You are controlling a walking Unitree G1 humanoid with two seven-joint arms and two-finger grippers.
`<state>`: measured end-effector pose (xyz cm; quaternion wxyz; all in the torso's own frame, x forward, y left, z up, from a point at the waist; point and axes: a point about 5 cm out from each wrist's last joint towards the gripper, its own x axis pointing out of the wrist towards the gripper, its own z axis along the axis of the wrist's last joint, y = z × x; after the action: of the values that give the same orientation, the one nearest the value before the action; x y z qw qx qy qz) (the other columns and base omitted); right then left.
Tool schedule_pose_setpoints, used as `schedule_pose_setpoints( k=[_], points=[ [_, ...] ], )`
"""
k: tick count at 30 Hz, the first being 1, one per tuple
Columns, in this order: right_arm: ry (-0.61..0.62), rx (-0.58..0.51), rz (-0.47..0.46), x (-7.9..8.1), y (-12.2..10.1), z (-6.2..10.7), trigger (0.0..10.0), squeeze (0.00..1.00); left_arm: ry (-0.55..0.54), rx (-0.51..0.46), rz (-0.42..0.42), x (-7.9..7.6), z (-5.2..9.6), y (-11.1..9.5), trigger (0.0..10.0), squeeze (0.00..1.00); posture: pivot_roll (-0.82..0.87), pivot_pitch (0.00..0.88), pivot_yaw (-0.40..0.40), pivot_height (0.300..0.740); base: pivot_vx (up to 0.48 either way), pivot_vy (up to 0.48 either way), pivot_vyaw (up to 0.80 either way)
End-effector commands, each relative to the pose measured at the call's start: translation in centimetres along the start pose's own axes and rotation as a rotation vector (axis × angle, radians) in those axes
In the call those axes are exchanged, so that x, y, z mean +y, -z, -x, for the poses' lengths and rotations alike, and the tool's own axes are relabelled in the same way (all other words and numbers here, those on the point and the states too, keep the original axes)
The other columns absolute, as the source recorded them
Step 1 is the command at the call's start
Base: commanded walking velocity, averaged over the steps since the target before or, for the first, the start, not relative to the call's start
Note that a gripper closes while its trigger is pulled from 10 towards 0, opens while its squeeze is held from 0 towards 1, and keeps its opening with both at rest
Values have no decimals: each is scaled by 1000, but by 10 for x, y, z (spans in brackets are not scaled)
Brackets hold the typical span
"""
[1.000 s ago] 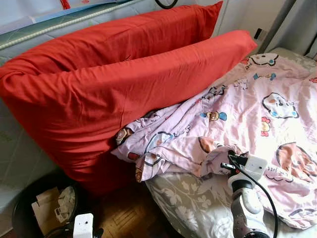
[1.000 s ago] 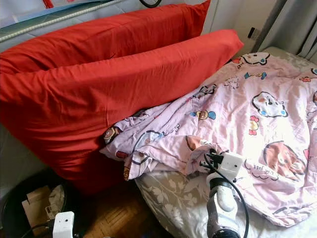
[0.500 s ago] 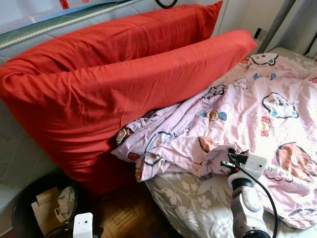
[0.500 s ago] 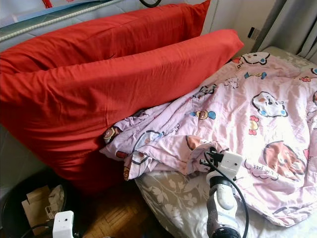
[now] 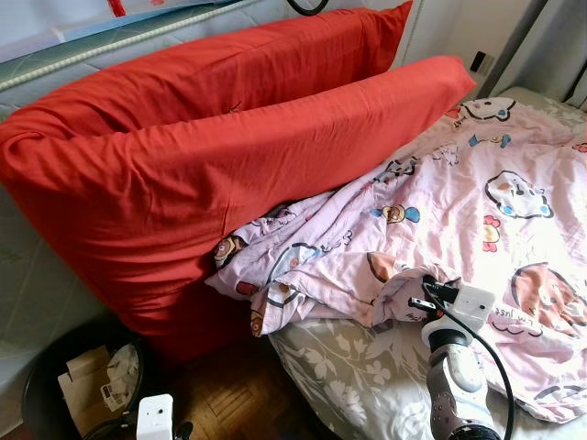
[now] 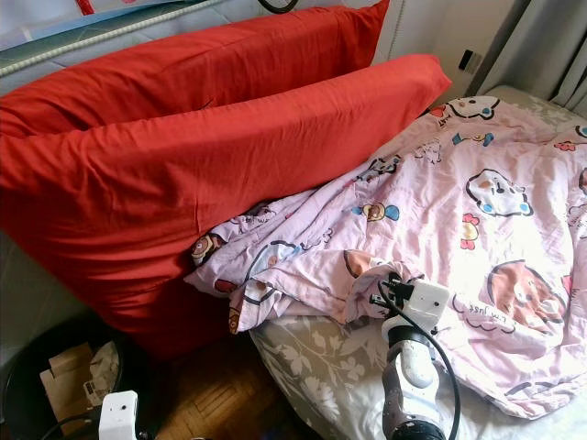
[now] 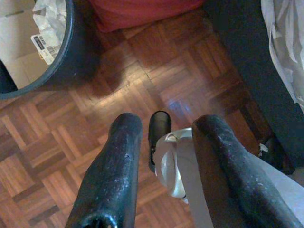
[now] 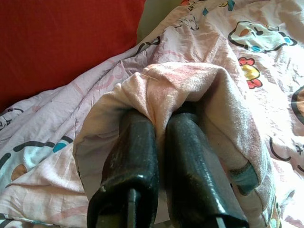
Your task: Clean up the room
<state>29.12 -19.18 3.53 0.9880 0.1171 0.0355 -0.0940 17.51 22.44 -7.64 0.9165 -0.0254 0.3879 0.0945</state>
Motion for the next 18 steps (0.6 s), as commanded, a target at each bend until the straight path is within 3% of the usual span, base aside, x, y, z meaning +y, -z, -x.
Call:
schedule_pose_setpoints(
  k=[1,18],
  points=[
    [8,4,-4,0,2,1,10000,0,-6,58,9,3,5,16,10000,0,80,194,-22,740,-255,0,0],
    [17,-2,-3,-1,0,1,10000,0,-1,56,8,2,6,17,10000,0,78,192,-19,740,-272,0,0]
  ],
)
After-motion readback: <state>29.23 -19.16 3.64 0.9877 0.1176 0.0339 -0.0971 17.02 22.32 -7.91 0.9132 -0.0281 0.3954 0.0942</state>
